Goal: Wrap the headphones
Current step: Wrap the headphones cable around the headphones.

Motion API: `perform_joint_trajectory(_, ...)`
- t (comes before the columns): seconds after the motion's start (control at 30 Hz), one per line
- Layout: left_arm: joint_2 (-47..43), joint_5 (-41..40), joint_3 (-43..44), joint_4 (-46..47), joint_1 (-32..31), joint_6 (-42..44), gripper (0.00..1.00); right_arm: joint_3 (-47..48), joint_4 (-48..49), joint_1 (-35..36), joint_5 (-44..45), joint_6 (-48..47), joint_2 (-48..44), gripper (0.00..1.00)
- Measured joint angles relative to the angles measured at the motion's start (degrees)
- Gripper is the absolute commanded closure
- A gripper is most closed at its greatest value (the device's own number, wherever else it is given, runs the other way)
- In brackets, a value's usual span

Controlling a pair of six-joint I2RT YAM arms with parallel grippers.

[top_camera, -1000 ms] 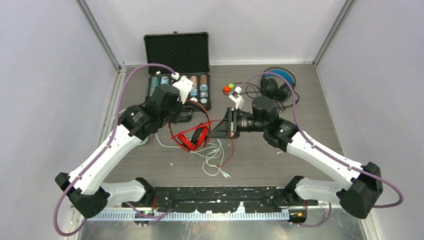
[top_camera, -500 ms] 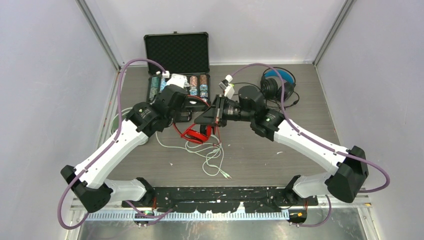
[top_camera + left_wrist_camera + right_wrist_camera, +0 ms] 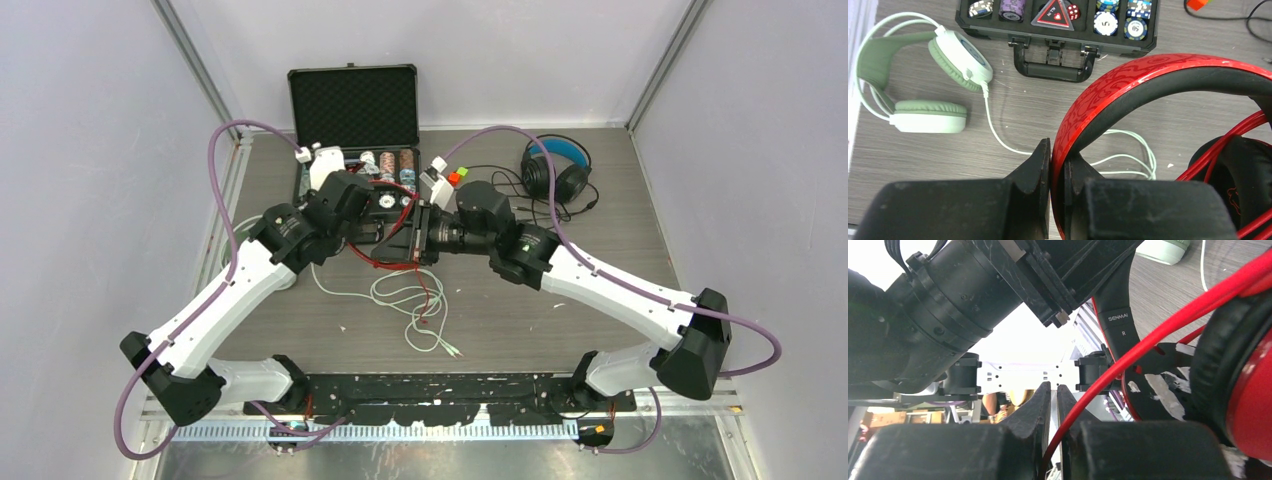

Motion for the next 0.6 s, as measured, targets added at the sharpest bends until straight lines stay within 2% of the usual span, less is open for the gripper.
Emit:
perform_joint_trajectory(0.2, -0.3, 0.0, 0.0, 0.3, 0.0, -5.1, 1.00, 1.7, -5.3, 2.9, 5.5, -3.5, -0.1, 0.84)
perform_joint_trajectory(0.33, -1.1, 0.0, 0.0, 1.3, 0.0, -7.8, 1.00, 1.7, -7.8, 4.6, 8.7, -5.0, -0.2, 0.79)
perform_joint_trajectory(0.47, -2.3, 0.2, -0.3, 3.2, 0.0, -10.5, 1.00, 1.7, -8.9, 6.9, 11.4, -7.4, -0.2, 0.83)
perform_joint_trajectory(0.6, -3.0, 0.2, -0.3, 3.8, 0.1, -12.7, 1.00, 1.7, -10.5, 9.2, 14.7, -10.0, -0.2, 0.82)
